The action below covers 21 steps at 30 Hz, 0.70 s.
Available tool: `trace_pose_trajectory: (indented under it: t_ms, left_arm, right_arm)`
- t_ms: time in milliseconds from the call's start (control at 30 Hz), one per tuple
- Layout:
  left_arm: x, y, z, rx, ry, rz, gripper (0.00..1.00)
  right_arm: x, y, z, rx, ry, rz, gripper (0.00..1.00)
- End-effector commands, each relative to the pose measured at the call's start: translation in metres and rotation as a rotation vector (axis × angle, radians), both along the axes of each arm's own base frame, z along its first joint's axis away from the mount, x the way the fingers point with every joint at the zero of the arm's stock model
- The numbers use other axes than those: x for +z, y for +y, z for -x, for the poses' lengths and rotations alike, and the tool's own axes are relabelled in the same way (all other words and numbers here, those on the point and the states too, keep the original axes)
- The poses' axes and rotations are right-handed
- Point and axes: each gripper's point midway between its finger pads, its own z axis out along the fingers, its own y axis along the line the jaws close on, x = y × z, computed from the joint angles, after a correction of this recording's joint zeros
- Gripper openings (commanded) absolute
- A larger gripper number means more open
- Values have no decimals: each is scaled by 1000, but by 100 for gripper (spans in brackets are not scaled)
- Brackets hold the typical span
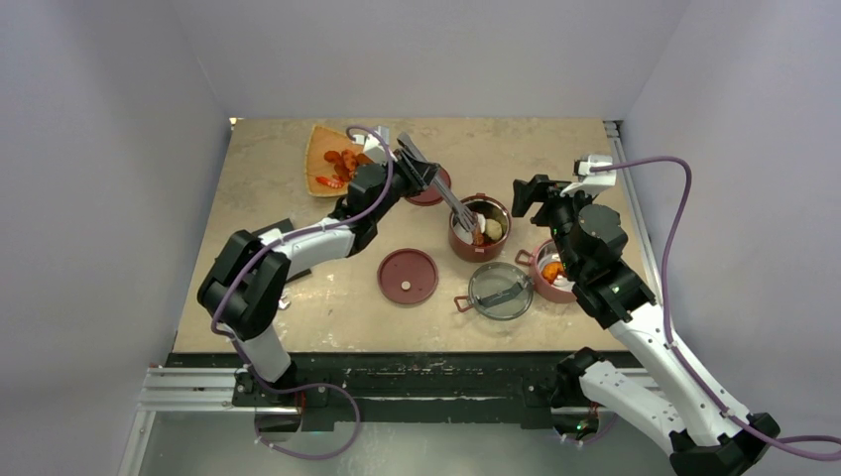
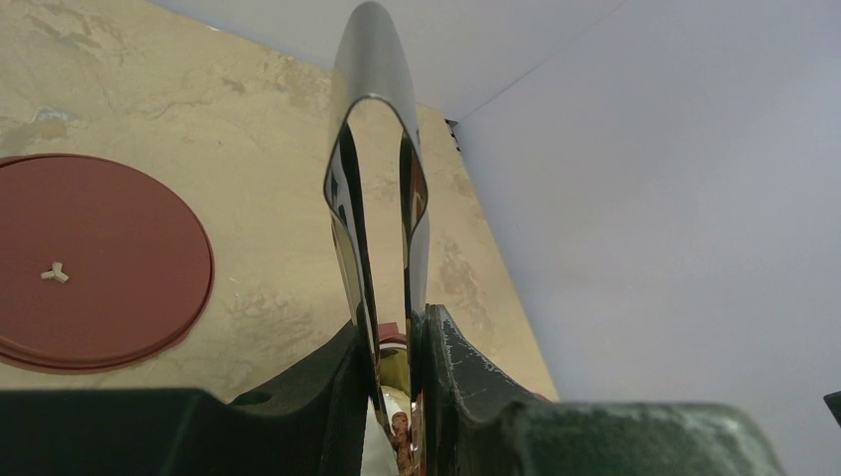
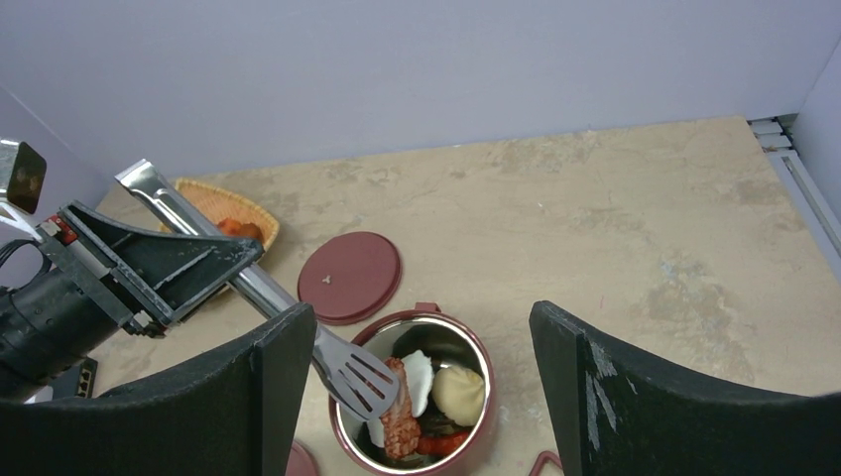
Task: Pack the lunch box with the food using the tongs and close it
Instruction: Place the fake food in the packing box.
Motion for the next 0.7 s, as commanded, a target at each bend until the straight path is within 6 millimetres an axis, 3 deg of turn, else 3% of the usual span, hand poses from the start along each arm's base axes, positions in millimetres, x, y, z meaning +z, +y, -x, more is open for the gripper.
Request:
trace_pose_trajectory:
  t_ms: [0,300,667]
  left_arm:
    - [31,1,-10,27,-88,10,9]
    - [32,2,-8,23,-92,-2,28]
    - [55,9,-5,44,-142,-23,31]
  right_arm:
    - [3,0,1,8,-11,-2,83]
    - [4,-1,1,5,-14,-3,84]
    - [3,-1,1,4,-13,-2,84]
